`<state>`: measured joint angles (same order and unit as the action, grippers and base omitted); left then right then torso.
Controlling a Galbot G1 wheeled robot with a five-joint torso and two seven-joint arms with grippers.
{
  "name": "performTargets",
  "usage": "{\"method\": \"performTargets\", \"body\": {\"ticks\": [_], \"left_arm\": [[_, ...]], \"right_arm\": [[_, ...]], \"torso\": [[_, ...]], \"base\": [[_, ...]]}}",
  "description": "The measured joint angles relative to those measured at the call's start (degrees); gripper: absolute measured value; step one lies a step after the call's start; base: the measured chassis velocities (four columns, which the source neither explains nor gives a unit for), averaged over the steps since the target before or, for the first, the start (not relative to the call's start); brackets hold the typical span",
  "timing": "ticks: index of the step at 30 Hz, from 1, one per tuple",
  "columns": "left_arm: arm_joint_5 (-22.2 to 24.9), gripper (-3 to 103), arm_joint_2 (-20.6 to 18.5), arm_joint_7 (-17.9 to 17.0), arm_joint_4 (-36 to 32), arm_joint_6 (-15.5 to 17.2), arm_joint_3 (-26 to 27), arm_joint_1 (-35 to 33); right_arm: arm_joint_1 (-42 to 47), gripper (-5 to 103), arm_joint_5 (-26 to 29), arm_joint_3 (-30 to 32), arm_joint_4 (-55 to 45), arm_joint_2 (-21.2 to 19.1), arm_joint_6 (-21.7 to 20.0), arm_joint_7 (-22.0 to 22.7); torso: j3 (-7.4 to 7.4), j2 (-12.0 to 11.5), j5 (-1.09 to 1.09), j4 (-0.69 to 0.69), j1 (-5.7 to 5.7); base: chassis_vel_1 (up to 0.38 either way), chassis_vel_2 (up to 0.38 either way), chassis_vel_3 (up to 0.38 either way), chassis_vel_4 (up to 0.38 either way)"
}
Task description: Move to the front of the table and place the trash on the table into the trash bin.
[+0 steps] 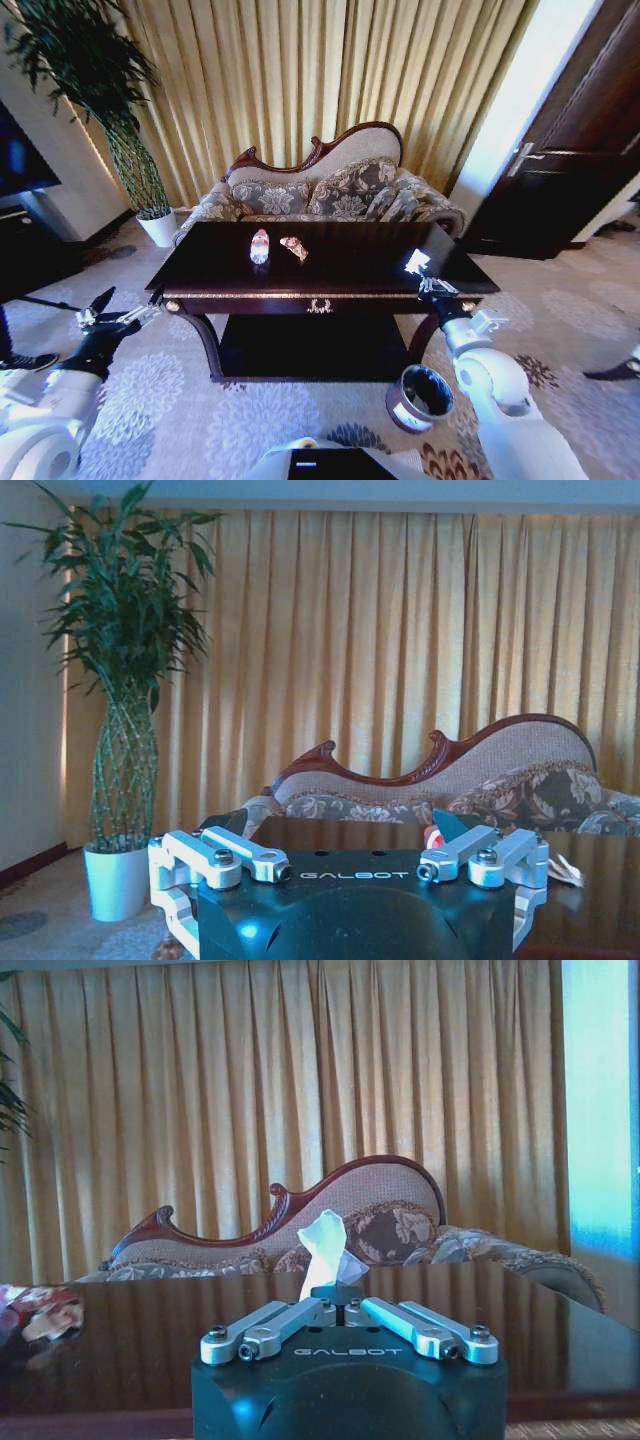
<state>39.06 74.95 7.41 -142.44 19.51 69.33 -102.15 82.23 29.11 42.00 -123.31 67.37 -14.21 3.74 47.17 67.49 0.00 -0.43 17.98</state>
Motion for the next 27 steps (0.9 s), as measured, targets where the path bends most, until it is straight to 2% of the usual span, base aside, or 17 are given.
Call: {"method": "performTargets", "body": {"ticks": [7, 12, 14, 17, 19, 22, 23, 26, 27], "left_arm": [[0.0, 100, 0.1, -0.1, 0.0, 0.0, 0.3, -0.2], [-0.1, 100, 0.2, -0.1, -0.3, 0.0, 0.2, -0.1], [-0.1, 100, 0.2, -0.1, -0.5, 0.0, 0.2, -0.1], [-0.1, 100, 0.3, -0.2, -0.8, 0.1, 0.2, -0.2], [-0.1, 100, 0.4, -0.2, -0.8, 0.3, 0.2, -0.2], [0.0, 100, 0.7, -0.3, -0.8, 1.0, 0.0, -0.1], [0.0, 100, 0.7, -0.3, -0.8, 1.0, 0.0, -0.1], [0.0, 100, 1.1, -0.3, -0.8, 1.1, 0.1, -0.2], [0.0, 100, 1.1, -0.3, -0.8, 1.1, 0.1, -0.2]], "right_arm": [[-0.7, 0, -1.2, -0.4, 3.6, 0.3, 1.5, -0.3], [-1.4, 0, -2.8, -0.8, 11.5, 0.4, 2.5, -0.6], [-1.6, 0, -4.1, -0.8, 15.9, 0.3, 3.1, -1.0], [-2.1, 0, -9.8, -0.4, 25.8, 0.3, 3.9, -3.2], [-2.4, 0, -10.3, -0.5, 27.8, 0.4, 3.5, -3.4], [-5.5, 0, -13.2, -1.3, 38.3, 1.2, 2.1, -3.6], [-5.5, 0, -13.2, -1.3, 38.3, 1.2, 2.1, -3.6], [-8.5, 0, -16.5, -2.3, 48.3, 2.1, 2.1, -3.0], [-8.5, 0, -16.5, -2.3, 48.3, 2.1, 2.1, -3.0]], "torso": [[-0.03, 0.0, 0.0, -0.01, -0.04], [0.0, 0.0, -0.01, 0.0, -0.01], [0.03, 0.0, 0.01, 0.01, 0.06], [0.04, 0.0, 0.02, 0.0, 0.08], [0.03, 0.0, 0.02, -0.02, 0.08], [0.0, 0.0, 0.01, 0.0, 0.0], [0.0, 0.0, 0.01, 0.0, 0.0], [0.0, 0.0, 0.01, -0.01, -0.01], [0.0, 0.0, 0.01, -0.01, -0.01]], "base": [[0.168, -0.15, -0.172, 0.164], [0.007, -0.008, -0.016, 0.013], [-0.005, 0.03, 0.02, -0.014], [-0.034, 0.039, 0.036, -0.028], [0.0, 0.0, 0.0, 0.0], [0.0, 0.0, 0.0, 0.0], [0.0, 0.0, 0.0, 0.0], [0.0, 0.0, 0.0, 0.0], [0.0, 0.0, 0.0, 0.0]]}}
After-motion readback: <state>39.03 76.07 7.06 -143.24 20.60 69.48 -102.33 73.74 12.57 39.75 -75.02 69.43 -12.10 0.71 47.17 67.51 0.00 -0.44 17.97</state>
